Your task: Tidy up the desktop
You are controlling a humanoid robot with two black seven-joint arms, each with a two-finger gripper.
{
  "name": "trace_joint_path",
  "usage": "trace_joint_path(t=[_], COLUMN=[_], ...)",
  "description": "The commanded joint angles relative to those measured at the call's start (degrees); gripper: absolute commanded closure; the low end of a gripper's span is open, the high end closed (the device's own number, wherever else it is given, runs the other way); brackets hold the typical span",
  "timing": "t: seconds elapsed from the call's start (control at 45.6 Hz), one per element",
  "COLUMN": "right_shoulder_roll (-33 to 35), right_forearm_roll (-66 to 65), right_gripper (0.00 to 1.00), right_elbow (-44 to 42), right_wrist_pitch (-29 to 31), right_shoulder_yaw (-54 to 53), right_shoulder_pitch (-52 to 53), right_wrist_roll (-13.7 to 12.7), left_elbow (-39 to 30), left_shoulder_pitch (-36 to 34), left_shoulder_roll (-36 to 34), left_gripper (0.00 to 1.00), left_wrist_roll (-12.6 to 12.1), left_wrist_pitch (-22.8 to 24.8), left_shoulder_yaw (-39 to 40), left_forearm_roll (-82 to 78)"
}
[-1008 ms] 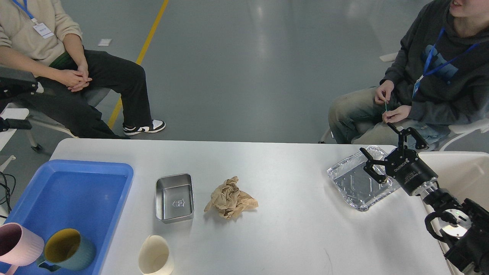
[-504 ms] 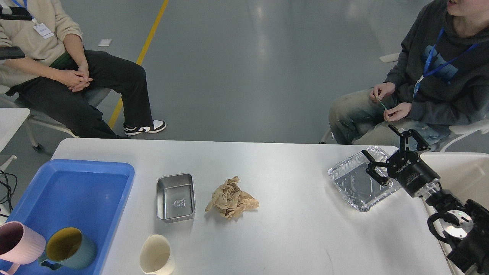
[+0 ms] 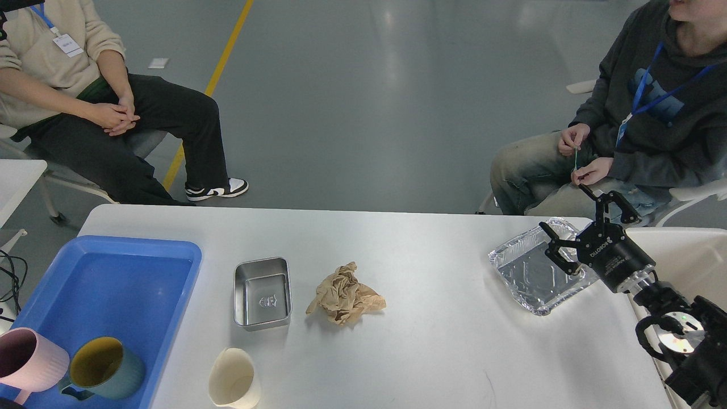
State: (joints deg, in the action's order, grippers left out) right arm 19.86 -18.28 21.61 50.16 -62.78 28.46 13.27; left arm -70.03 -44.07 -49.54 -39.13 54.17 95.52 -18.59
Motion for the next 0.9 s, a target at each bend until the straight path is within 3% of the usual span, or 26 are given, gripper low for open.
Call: trace_joint_path(t=[0.0, 0.044, 0.066, 0.175, 0.241, 0.263, 0.307, 0.394, 0.438, 0.526, 0.636, 0.745, 0.877], right_shoulder_roll=[0.0, 0.0, 0.0, 0.09, 0.09, 0.09, 0.09, 0.09, 0.09, 0.09, 0.09, 0.09, 0.09], right_forearm_roll=[-0.01, -0.01, -0.01, -0.01, -0.01, -0.01, 0.0, 0.08, 0.08, 0.08, 0.08, 0.08, 0.08], right_gripper=[0.0, 0.0, 0.0, 0.0, 0.0, 0.0, 0.0, 0.0, 0.0, 0.0, 0.0, 0.0, 0.0], right_elbow=[0.1, 0.1, 0.1, 0.1, 0.1, 0.28, 0.37, 0.37, 0.37, 0.37, 0.37, 0.37, 0.28], right_wrist_pitch=[-0.41, -0.5, -0.5, -0.5, -0.5, -0.42, -0.5, -0.5, -0.5, -0.41, -0.41, -0.41, -0.41], right_shoulder_yaw=[0.03, 0.03, 0.03, -0.06, -0.15, -0.23, -0.32, -0.41, -0.41, -0.59, -0.59, -0.67, -0.76], right_shoulder_pitch=[-0.34, -0.42, -0.42, -0.51, -0.51, -0.51, -0.51, -0.51, -0.51, -0.6, -0.6, -0.6, -0.6], right_wrist_roll=[0.0, 0.0, 0.0, 0.0, 0.0, 0.0, 0.0, 0.0, 0.09, 0.09, 0.09, 0.09, 0.09], left_elbow=[-0.02, -0.1, -0.19, -1.25, -1.42, -0.55, -0.46, -0.1, -0.46, -0.46, -0.54, -1.07, -1.78], left_shoulder_pitch=[3.54, 4.43, 5.04, 7.67, 8.91, 10.22, 12.15, 15.41, 16.81, 18.4, 18.84, 19.02, 19.28], left_shoulder_roll=[0.76, 0.76, 1.89, 6.29, 7.96, 8.57, 9.11, 9.81, 11.03, 13.41, 13.41, 13.59, 15.96], left_gripper=[0.29, 0.36, 0.44, 0.52, 0.52, 0.52, 0.5, 0.46, 0.44, 0.36, 0.12, 0.07, 0.07], left_wrist_roll=[0.46, 1.07, 3.08, 13.1, 20.12, 24.59, 28.92, 35.25, 37.28, 36.94, 33.61, 30.53, 30.96], left_wrist_pitch=[-0.64, -0.64, -0.56, -1.08, -1.52, -2.04, -2.05, -2.66, -3.36, -7.31, -14.08, -16.99, -18.04], left_shoulder_yaw=[-1.29, -3.57, -4.8, -3.77, -0.43, 1.32, 2.74, 3.01, 3.18, 4.23, 4.59, 4.85, 7.74], left_forearm_roll=[-3.2, -8.37, -16.05, -33.68, -40.02, -42.3, -43.11, -42.68, -42.24, -38.56, -35.12, -34.85, -34.76])
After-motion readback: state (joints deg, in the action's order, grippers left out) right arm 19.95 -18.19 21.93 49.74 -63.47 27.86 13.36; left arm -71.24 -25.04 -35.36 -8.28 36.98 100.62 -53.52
